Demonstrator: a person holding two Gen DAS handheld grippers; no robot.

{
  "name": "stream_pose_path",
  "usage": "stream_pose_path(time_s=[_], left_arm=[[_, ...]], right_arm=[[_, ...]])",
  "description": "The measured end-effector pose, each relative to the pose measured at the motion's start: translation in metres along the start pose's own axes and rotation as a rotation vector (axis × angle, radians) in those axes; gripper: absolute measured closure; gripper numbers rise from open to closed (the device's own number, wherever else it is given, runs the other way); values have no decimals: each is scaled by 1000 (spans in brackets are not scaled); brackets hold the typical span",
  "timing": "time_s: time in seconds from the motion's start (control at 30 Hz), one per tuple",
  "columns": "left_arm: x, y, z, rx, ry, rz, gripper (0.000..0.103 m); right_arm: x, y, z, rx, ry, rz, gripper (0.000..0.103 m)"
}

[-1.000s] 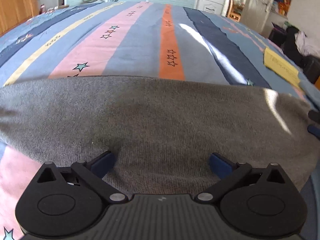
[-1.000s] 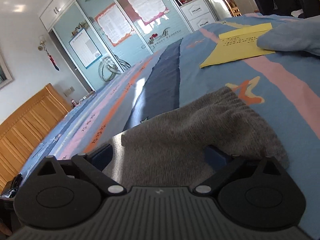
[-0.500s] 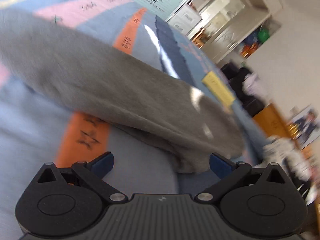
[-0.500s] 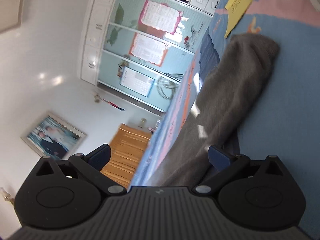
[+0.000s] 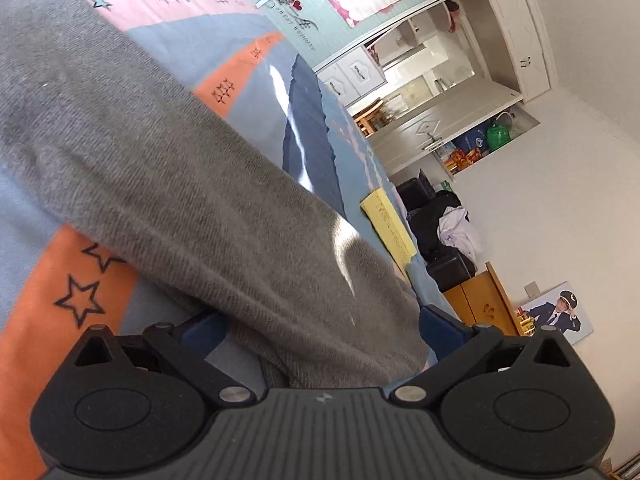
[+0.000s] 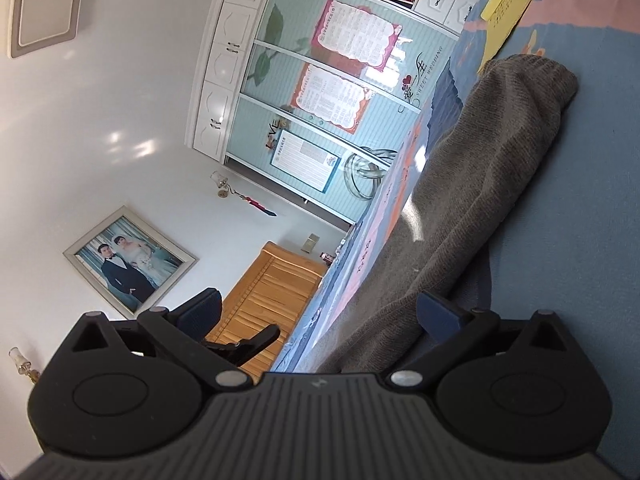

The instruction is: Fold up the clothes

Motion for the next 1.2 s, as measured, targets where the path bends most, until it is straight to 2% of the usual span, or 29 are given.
stream_pose_path(time_s=[0.23, 0.33, 0.4, 0.47, 0.5, 0.53, 0.57, 0.63, 0.7, 0.73, 0.83, 0.87, 0.9, 1.03, 1.07, 1.1, 1.13, 1.17, 1.2], left_arm=[[-25, 13, 2, 62, -71, -85, 1], [-34, 10, -5, 51, -131, -52, 1], [-39, 1, -14, 47, -220, 19, 1], [-43, -18, -27, 19, -344, 179, 1], [-43, -25, -31, -34, -369, 238, 1], [-43, -28, -34, -117, -356, 265, 1], [-44, -26, -34, -144, -351, 283, 2], [-48, -12, -29, -86, -345, 280, 2], [-52, 3, -26, -36, -321, 227, 2], [-54, -3, -32, -74, -320, 257, 2], [-53, -42, -56, -282, -323, 459, 1], [-50, -49, -57, -309, -332, 499, 2], [-49, -47, -56, -291, -345, 514, 2], [-54, -16, -44, -196, -293, 379, 2], [-55, -20, -45, -189, -295, 400, 2], [-56, -36, -51, -198, -315, 476, 1], [-55, -50, -58, -251, -318, 529, 1], [-54, -58, -64, -340, -299, 539, 1], [-54, -58, -65, -363, -284, 522, 1]], right_arm=[[-2, -1, -1, -2, 13, 15, 0], [-3, -1, -1, -2, 17, 19, 0], [-3, -1, -1, -2, 18, 20, 0], [-2, -1, -1, -2, 18, 21, 0], [-2, -1, -1, -1, 18, 22, 0], [-1, -1, -1, -1, 18, 23, 0], [-1, -1, -2, -1, 18, 23, 0], [0, -1, -2, -1, 19, 24, 0], [1, -1, -2, -1, 19, 25, 0], [2, -2, -2, -1, 19, 26, 0], [3, -2, -3, 0, 19, 28, 0], [3, -2, -3, 0, 20, 28, 0], [3, -2, -3, 0, 20, 28, 0], [4, -2, -4, 2, 19, 28, 0], [4, -3, -4, 2, 19, 28, 0], [1, -3, -2, 3, 19, 28, 0], [0, -3, -1, 3, 20, 29, 0], [0, -4, -1, 2, 21, 29, 0], [0, -4, 0, 1, 21, 29, 0]])
Point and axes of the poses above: each gripper's, at about its wrist camera, not at the fingertips, and x roughly against the way its jaws point, z to its left, y to its top, the point moved 8 cm from there along -x, roughly the way its jaws point, and after that the axes turned 3 degrees about -z, right-handed, at the moved point
